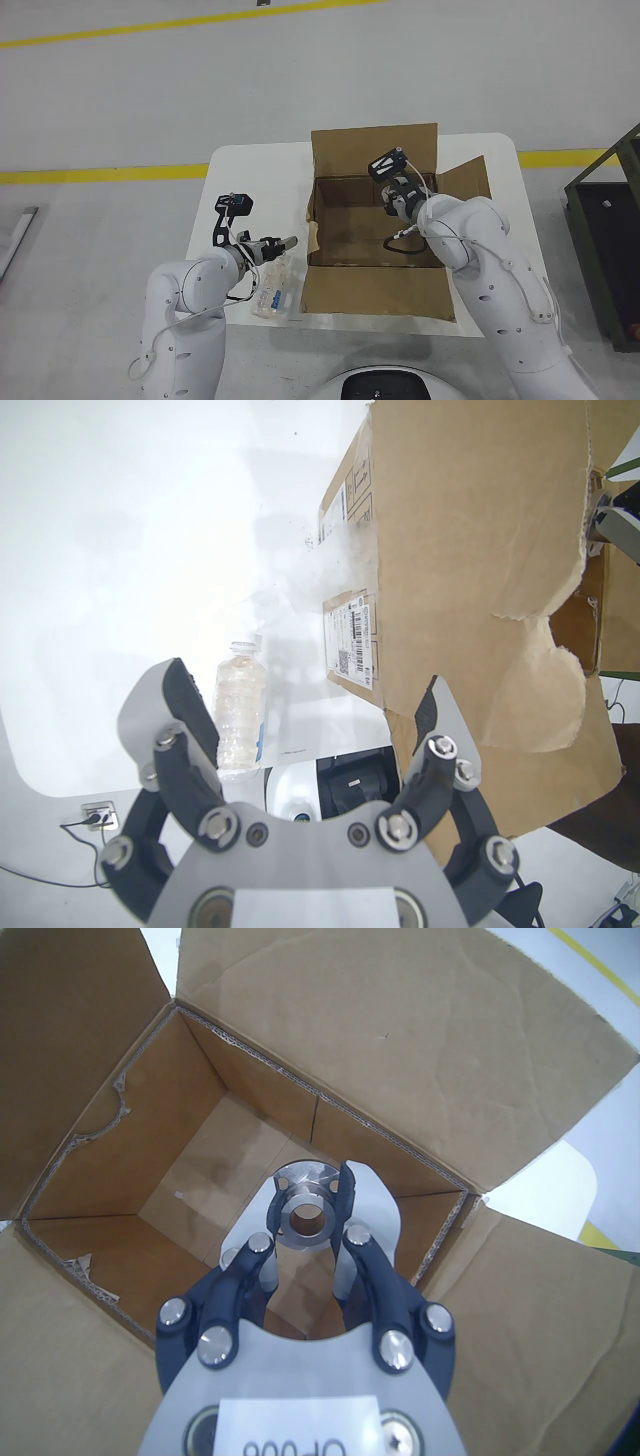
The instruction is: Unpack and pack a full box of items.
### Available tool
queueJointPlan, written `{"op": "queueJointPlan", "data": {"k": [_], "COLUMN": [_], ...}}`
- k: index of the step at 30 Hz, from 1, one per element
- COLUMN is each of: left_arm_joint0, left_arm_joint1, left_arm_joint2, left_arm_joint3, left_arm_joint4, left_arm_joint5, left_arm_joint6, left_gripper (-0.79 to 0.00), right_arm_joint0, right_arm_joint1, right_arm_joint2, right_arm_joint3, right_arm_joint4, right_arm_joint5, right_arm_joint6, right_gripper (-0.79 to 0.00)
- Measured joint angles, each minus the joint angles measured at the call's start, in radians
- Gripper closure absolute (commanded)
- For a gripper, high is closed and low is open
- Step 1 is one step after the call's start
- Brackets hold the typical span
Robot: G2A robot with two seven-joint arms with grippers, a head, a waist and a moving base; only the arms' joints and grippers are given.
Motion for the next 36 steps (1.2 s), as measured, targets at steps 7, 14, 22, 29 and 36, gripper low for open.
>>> {"op": "queueJointPlan", "data": {"k": [7,14,22,29,36], "left_arm_joint0": [0.000,0.000,0.000,0.000,0.000], "left_arm_joint1": [0.000,0.000,0.000,0.000,0.000], "left_arm_joint2": [0.000,0.000,0.000,0.000,0.000], "left_arm_joint3": [0.000,0.000,0.000,0.000,0.000], "left_arm_joint4": [0.000,0.000,0.000,0.000,0.000], "left_arm_joint5": [0.000,0.000,0.000,0.000,0.000], "left_arm_joint6": [0.000,0.000,0.000,0.000,0.000], "left_gripper": [-0.785,-0.785,-0.785,-0.785,-0.785], "right_arm_joint0": [0.000,0.000,0.000,0.000,-0.015], "right_arm_joint1": [0.000,0.000,0.000,0.000,0.002], "right_arm_joint2": [0.000,0.000,0.000,0.000,0.001], "right_arm_joint3": [0.000,0.000,0.000,0.000,0.002], "right_arm_joint4": [0.000,0.000,0.000,0.000,-0.002], "right_arm_joint5": [0.000,0.000,0.000,0.000,0.001], "right_arm_joint6": [0.000,0.000,0.000,0.000,-0.025], "right_gripper": [0.000,0.000,0.000,0.000,-0.785]}}
